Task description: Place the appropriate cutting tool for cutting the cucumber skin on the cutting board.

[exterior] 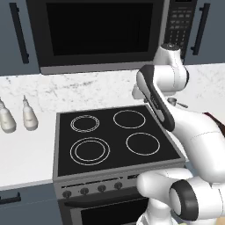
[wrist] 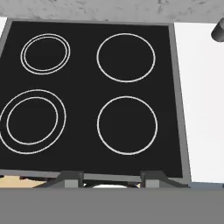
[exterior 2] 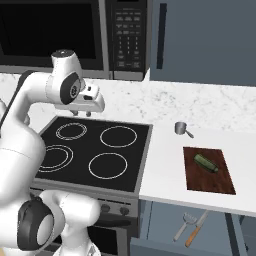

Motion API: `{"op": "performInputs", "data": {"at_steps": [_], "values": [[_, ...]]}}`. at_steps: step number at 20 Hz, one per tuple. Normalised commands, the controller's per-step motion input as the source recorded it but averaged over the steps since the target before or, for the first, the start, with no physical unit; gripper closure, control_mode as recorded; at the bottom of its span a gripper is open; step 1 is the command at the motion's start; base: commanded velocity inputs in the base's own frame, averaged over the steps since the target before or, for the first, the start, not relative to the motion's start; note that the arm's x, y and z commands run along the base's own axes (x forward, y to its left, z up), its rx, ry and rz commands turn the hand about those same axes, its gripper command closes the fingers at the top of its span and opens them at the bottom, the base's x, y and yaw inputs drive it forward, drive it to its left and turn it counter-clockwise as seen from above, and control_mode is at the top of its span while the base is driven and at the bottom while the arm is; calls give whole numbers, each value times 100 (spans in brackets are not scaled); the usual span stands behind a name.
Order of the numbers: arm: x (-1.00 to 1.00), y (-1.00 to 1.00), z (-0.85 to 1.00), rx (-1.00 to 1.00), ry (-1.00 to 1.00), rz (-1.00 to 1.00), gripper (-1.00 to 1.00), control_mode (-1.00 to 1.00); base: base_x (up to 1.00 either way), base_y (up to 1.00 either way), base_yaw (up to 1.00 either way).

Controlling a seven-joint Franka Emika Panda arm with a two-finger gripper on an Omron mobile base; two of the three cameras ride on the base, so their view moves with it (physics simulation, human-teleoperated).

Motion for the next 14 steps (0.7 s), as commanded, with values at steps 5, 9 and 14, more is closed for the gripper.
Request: {"op": "performInputs", "data": {"at_steps": [5,9,14], "values": [[-35,-16,-10,0,-7,-2,-100,-100,0,0,0],[-59,-51,-52,-1,1,-2,-100,-100,0,0,0],[-73,-100,-29,0,20,-6,-100,-100,0,0,0]]}}
